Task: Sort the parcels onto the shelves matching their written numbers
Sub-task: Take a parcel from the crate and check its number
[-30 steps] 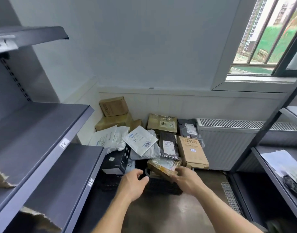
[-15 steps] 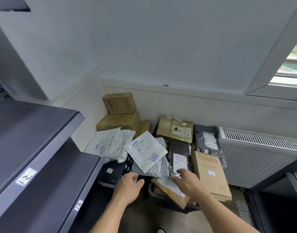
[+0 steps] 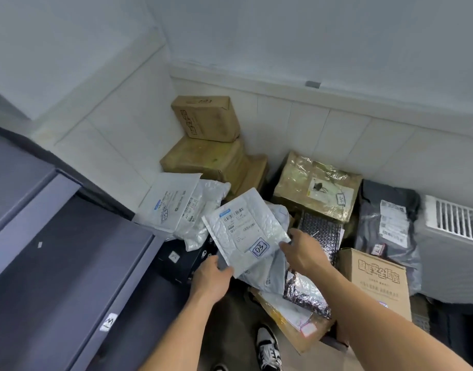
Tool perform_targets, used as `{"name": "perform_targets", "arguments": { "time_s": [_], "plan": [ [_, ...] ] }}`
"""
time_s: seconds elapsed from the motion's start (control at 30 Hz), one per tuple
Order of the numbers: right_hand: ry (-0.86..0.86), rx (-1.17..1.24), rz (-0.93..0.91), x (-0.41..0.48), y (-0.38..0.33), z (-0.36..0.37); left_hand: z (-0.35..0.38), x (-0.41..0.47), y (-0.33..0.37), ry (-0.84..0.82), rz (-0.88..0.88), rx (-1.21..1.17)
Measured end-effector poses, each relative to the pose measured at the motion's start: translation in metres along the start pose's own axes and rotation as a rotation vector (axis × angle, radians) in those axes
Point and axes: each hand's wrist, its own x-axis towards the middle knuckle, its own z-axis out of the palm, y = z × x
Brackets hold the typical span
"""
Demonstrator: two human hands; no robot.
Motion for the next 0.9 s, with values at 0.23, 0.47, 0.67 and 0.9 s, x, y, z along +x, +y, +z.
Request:
{"name": "perform_targets", "arguments": {
  "time_s": [0.23, 0.47, 0.67, 0.9],
  "plan": [
    [-0.040, -0.045, 0.003, 0.044, 0.002, 0.012, 0.014, 0.041, 0.004, 0.016, -0.065, -0.025],
    [-0.094, 0.010, 0.060, 0.053, 0.003, 0.019, 0.018, 0.042, 0.002, 0.028, -0.102, -0.116],
    [-0.095, 0.070, 0.076, 0.039, 0.004, 0.007, 0.010, 0.024, 0.010, 0.095, -0.071, -0.200],
    [0.015, 0.153, 0.020, -0.006, -0.013, -0.020, -0.017, -0.017, 0.021, 0.194, 0.076, -0.349]
  ]
}}
